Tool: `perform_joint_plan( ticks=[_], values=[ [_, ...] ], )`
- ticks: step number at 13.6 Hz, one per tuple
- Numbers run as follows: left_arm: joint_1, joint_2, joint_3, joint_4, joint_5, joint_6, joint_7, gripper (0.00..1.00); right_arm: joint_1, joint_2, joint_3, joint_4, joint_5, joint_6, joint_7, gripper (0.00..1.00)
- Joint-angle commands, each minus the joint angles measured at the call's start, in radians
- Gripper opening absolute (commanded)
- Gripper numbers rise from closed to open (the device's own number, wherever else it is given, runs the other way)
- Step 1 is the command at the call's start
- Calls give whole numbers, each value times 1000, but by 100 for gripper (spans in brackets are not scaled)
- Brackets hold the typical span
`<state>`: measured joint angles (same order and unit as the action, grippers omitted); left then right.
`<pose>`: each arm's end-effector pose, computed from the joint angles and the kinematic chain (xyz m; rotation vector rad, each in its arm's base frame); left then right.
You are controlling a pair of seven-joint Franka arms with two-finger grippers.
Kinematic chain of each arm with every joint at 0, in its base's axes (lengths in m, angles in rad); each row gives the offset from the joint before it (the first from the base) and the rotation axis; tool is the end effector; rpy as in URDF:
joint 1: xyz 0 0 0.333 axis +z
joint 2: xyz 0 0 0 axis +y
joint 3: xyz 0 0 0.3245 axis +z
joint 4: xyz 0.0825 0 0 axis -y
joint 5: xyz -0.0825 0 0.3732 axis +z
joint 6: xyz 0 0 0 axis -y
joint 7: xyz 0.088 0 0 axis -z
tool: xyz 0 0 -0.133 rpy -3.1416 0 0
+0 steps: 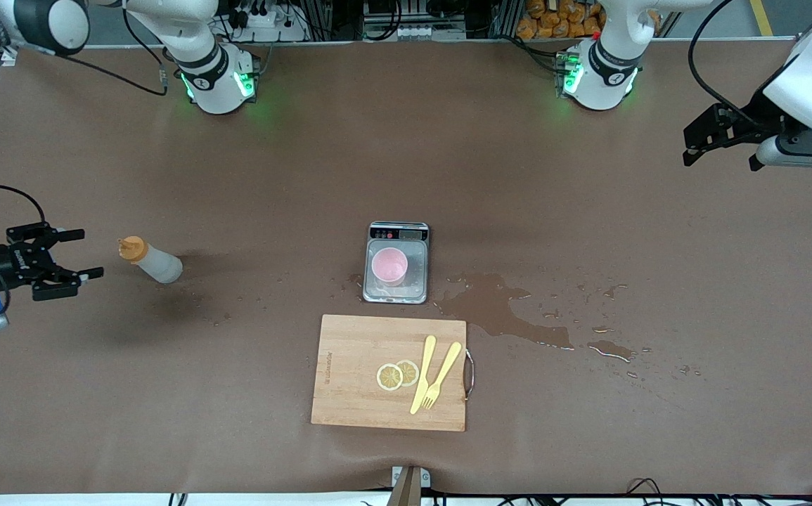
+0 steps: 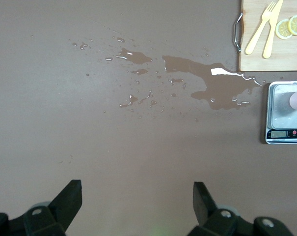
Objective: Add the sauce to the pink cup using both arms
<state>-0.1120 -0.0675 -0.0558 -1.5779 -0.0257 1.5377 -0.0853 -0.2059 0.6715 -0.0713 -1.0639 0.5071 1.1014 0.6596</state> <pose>0.5115 -0.0913 0.6366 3.1135 -0.1303 0.0377 0.6424 -0.0887 0.4136 -2.4036 1.0924 0.9723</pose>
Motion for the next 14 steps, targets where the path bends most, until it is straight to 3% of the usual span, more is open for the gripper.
perform_joint_plan(
  ticks=[1, 4, 6, 9, 11, 14],
  values=[
    [8, -6, -3, 4, -13, -4, -13, 100, 117, -110, -8, -30, -123, 29, 8, 100],
    [6, -6, -4, 4, -14, -4, -11, 100, 189, -211, -7, -65, -226, 25, -70, 100],
    [6, -6, -4, 4, -13, -4, -11, 100, 178, -317, -8, -149, -245, 38, -217, 100],
    [6, -6, -4, 4, -17, -1, -11, 100, 178, -490, -4, -287, -308, 119, -268, 100],
    [6, -6, -4, 4, -17, -1, -11, 100, 180, -565, -1, -300, -378, 179, -365, 100],
    [8, -6, -4, 4, -17, -1, -10, 100, 180, -627, 1, -301, -394, 212, -406, 100]
  ],
)
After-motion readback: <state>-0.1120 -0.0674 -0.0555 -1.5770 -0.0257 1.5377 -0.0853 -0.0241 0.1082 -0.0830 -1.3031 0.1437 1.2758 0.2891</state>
